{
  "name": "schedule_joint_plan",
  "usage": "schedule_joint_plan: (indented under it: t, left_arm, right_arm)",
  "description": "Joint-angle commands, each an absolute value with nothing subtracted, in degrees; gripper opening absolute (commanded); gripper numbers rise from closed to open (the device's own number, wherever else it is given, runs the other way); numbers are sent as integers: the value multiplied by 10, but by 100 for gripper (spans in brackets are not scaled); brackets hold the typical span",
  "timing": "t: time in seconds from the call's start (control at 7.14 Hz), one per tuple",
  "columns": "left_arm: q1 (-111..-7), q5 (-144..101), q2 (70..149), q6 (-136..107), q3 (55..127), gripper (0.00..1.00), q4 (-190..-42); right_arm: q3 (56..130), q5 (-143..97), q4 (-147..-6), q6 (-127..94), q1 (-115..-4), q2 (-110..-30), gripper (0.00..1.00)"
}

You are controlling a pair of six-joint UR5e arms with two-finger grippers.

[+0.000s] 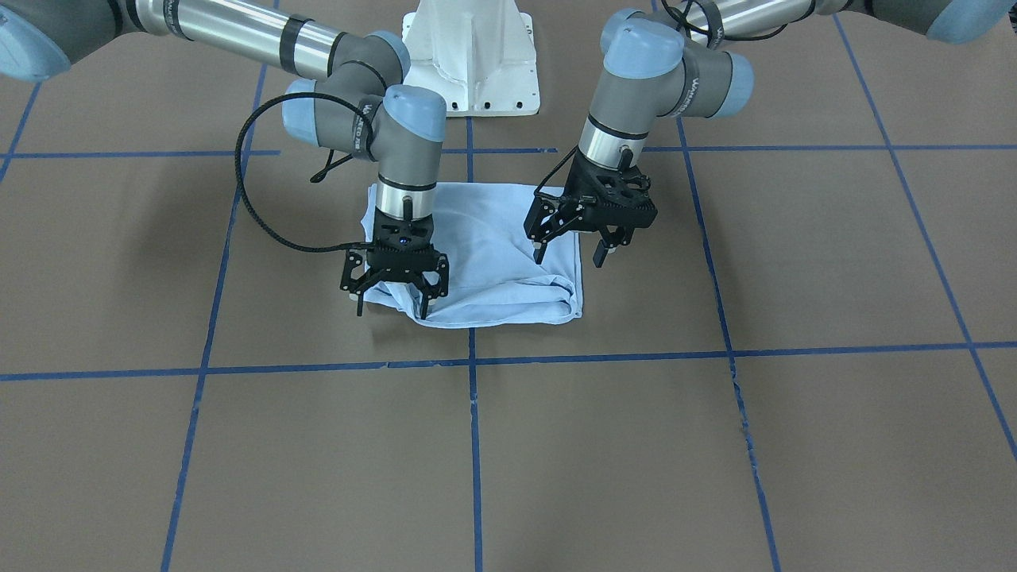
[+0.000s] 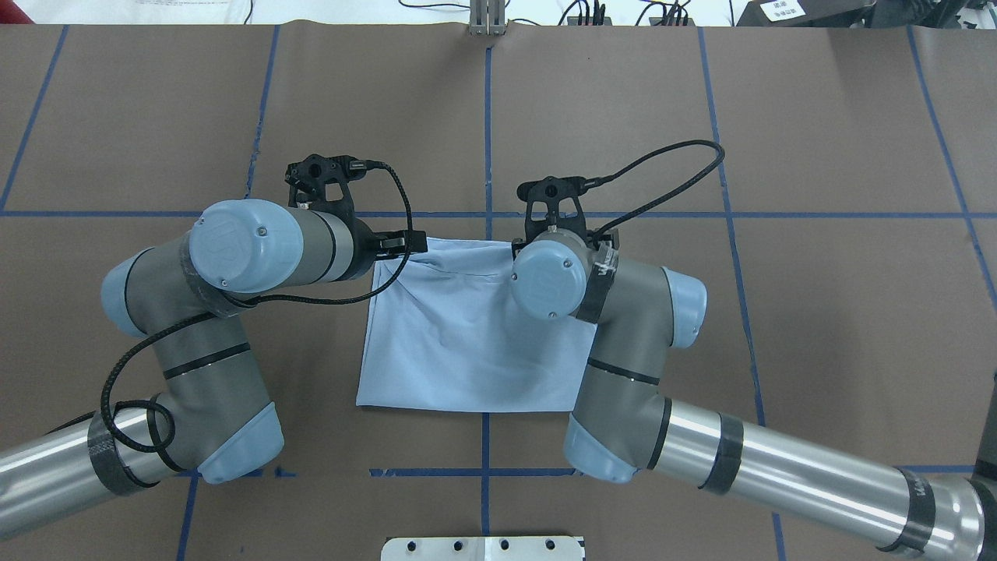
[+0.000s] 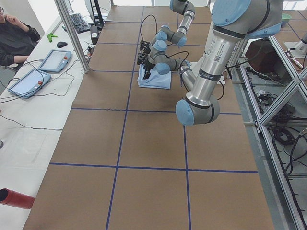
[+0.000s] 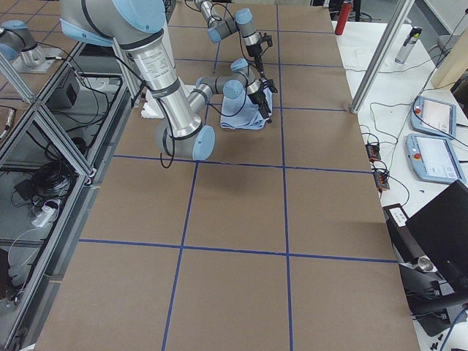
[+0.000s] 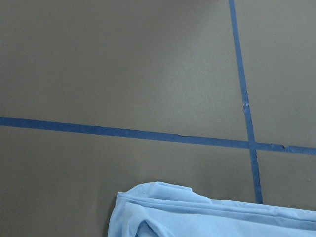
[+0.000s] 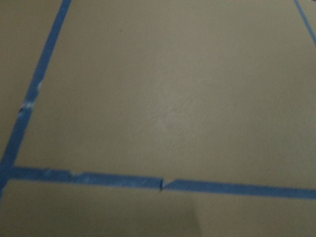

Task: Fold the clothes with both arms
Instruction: 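Release the shirt and raise the right gripper away while the left gripper holds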

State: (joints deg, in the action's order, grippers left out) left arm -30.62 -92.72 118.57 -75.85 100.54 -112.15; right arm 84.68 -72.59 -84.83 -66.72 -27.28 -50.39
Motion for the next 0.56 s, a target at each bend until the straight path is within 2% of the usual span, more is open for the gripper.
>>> schedule_joint_plan:
  t: [0.0,0.42]
  left_arm:
    - [-306,-927,1186,-759,1005,100,-1121]
    - [-301,-926,1187,-764,999,100,-1121]
  right_arm:
    - [837,-859,-812,-636,-358,-493,100]
    - [844,-917,-773,-633,-367,-494,100]
